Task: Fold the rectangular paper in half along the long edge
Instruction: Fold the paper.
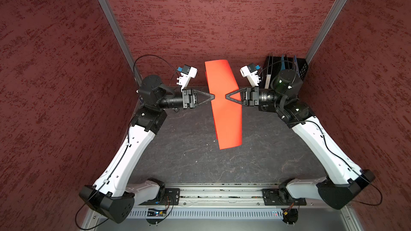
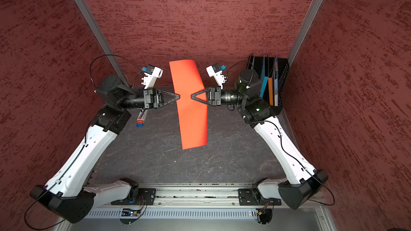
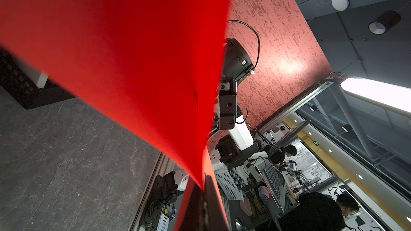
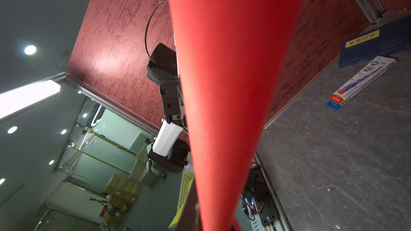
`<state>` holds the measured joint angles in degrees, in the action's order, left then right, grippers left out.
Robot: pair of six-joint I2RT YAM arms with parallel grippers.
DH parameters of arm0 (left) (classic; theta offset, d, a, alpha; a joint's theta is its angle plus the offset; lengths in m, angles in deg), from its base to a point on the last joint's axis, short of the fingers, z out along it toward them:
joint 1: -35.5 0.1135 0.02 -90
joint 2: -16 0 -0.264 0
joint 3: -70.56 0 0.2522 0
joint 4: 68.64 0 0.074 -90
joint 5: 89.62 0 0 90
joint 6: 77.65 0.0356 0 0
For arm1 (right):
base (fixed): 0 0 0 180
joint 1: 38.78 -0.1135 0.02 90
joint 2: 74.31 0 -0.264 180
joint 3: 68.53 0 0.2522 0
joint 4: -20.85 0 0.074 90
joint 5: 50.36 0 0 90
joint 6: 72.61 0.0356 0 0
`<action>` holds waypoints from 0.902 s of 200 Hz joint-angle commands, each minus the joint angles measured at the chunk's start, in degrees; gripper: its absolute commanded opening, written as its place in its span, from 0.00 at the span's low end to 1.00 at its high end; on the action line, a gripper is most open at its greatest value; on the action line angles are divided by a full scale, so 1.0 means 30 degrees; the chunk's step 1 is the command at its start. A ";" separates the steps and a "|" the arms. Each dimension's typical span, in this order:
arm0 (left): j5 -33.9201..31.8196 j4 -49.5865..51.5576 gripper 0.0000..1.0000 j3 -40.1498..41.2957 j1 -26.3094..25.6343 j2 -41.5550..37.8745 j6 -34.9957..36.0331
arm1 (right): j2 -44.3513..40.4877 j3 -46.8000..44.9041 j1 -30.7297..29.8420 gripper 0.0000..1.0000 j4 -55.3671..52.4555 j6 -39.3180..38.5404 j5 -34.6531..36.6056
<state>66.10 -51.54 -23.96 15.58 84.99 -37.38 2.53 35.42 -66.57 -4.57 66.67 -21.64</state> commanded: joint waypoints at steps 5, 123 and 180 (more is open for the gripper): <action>0.0064 -0.0586 0.00 -0.0289 0.0020 -0.0046 -0.0121 | 0.0045 -0.0028 -0.0097 0.00 0.0492 -0.0121 0.0130; -0.0096 -0.2052 0.24 0.0209 -0.0002 0.0155 -0.0974 | -0.0381 -0.0217 -0.0277 0.00 0.1702 0.0605 0.0946; -0.0230 -0.2838 0.25 0.0381 -0.0219 0.0367 -0.1415 | -0.0645 -0.1254 -0.0766 0.00 0.3085 0.1223 0.1807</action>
<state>65.88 -57.14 -23.19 15.29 85.60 -40.99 2.01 32.42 -67.97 0.76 69.38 -18.32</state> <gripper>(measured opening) 0.244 0.047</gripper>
